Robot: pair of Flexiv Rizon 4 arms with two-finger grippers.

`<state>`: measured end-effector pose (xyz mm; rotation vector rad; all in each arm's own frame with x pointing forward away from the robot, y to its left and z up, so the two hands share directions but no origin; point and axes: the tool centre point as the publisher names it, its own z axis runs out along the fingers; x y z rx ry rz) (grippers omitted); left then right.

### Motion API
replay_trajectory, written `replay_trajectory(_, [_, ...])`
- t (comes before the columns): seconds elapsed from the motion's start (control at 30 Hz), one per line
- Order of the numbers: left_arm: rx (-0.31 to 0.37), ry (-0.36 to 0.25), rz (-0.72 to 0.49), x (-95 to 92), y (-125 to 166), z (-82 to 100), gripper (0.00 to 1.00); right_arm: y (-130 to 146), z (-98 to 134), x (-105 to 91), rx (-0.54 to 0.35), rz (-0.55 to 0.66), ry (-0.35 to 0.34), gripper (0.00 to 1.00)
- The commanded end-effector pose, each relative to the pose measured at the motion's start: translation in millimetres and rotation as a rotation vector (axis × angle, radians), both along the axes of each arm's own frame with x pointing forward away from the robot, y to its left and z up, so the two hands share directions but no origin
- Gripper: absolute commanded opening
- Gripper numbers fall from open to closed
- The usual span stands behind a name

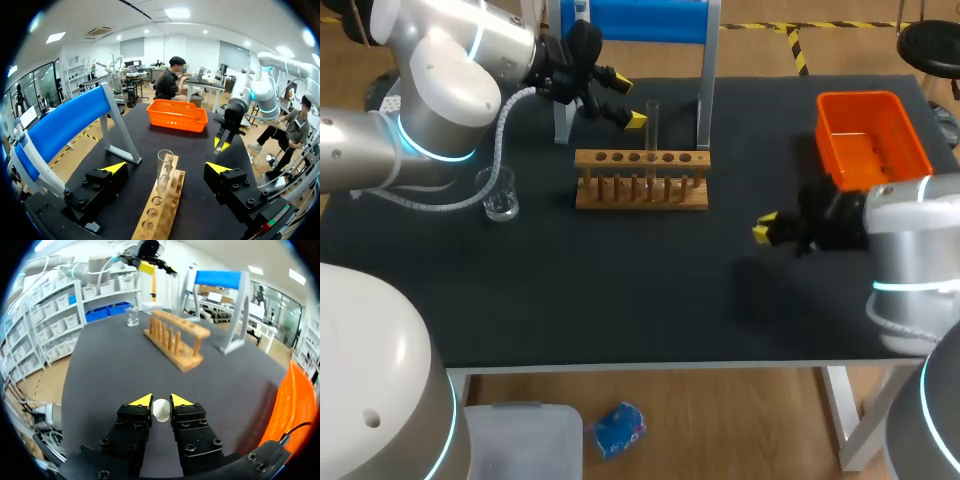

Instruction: Invert the test tube, pick up the pipette, mount the tip to pipette, aspirate from beaker and dispense into the tube, eject the tip, return the pipette, and cap with the stopper.

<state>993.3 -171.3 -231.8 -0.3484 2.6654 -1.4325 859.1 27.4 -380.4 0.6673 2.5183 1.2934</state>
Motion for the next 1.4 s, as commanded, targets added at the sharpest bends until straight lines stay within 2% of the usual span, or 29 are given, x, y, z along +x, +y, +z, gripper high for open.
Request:
replay_trajectory(0.03, [0.003,0.004,-0.003,0.8,0.2,0.9,1.0,-12.3,44.0,9.5,-0.016,0.171,0.089,0.0])
replay_trajectory(0.27, [0.003,0.004,-0.003,0.8,0.2,0.9,1.0,6.7,91.0,25.1,-0.007,0.283,0.057,0.0])
replay_trajectory(0.4, [0.003,0.004,-0.003,0.8,0.2,0.9,1.0,21.4,112.3,36.4,0.002,0.308,0.026,0.0])
replay_trajectory(0.7, [0.003,0.004,-0.003,0.8,0.2,0.9,1.0,61.7,150.1,62.0,-0.003,0.335,0.003,0.0])
replay_trajectory(1.13, [0.003,0.004,-0.003,0.8,0.2,0.9,1.0,114.9,171.1,93.8,-0.014,0.355,-0.025,0.0])
replay_trajectory(1.4, [0.003,0.004,-0.003,0.8,0.2,0.9,1.0,137.8,172.0,105.2,-0.023,0.376,-0.037,0.0])
